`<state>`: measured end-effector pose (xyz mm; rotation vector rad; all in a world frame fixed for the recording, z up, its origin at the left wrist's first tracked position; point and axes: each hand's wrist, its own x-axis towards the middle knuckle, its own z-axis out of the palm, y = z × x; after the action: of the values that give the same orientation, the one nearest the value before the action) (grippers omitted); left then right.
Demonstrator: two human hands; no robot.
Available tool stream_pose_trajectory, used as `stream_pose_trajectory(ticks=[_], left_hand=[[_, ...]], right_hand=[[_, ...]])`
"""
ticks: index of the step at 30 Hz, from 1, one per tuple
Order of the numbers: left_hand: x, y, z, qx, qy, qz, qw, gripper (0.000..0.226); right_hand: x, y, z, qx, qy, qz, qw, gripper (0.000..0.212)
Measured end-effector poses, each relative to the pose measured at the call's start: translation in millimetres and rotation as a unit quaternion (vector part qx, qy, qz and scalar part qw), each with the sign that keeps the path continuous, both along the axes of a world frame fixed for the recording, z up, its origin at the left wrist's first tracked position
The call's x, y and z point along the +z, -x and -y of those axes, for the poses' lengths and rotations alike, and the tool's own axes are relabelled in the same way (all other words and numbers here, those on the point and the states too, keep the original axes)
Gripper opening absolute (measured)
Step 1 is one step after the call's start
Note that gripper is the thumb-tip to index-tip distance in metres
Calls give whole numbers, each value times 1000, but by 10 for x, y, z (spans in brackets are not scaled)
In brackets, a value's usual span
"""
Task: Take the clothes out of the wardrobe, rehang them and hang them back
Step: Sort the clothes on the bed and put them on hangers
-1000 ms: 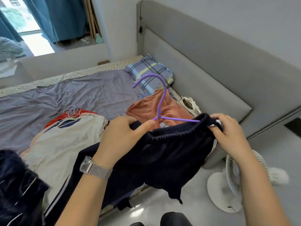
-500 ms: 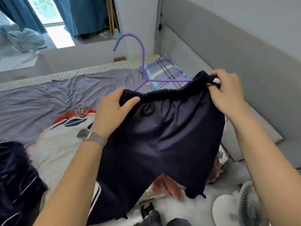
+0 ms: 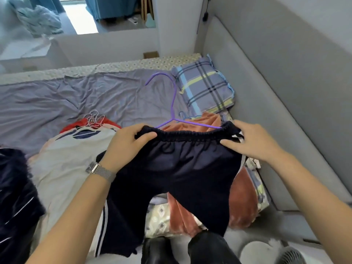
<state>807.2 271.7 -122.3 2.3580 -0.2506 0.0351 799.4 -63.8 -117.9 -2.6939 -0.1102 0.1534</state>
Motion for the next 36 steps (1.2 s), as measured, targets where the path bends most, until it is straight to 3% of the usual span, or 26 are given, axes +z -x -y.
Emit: stream_pose_trajectory(ticks=[4, 7, 9, 11, 13, 14, 18, 21, 24, 27, 31, 36], left_hand=[[107, -38, 355, 16, 25, -9, 1000, 36], [102, -69, 345, 34, -72, 13, 997, 47], [-64, -45, 158, 104, -101, -27, 989, 57], [-322, 105, 12, 184, 49, -132, 973, 44], [-622, 314, 83, 212, 247, -228, 918, 26], [-759, 422, 210, 219, 289, -261, 895, 20], [-1123, 739, 1021, 146, 285, -368, 873, 26], [-1065, 881, 1563, 93, 370, -424, 821, 25], [-997, 905, 1483, 146, 444, -403, 787, 22], [-1002, 828, 973, 209, 387, -347, 829, 31], [-1224, 755, 476, 283, 310, -314, 852, 19], [-1634, 788, 333, 202, 205, -406, 867, 25]], right_hand=[[-6, -249, 83, -31, -47, 50, 997, 29], [-23, -480, 261, -62, -85, 50, 993, 26], [-21, -639, 446, -56, -119, 36, 991, 22], [-22, -794, 641, -57, -157, 20, 986, 18], [-48, -910, 799, -75, -185, 10, 980, 20], [-66, -960, 855, -84, -191, 7, 978, 22], [-25, -1072, 936, -101, -162, 12, 982, 29], [108, -1069, 973, -113, -77, 16, 991, 38], [197, -1118, 1079, -154, -86, 13, 984, 56], [299, -1194, 1063, -169, -122, 30, 978, 76], [289, -1231, 665, -128, -84, 35, 988, 51], [-193, -1275, 436, -90, -29, -15, 995, 66]])
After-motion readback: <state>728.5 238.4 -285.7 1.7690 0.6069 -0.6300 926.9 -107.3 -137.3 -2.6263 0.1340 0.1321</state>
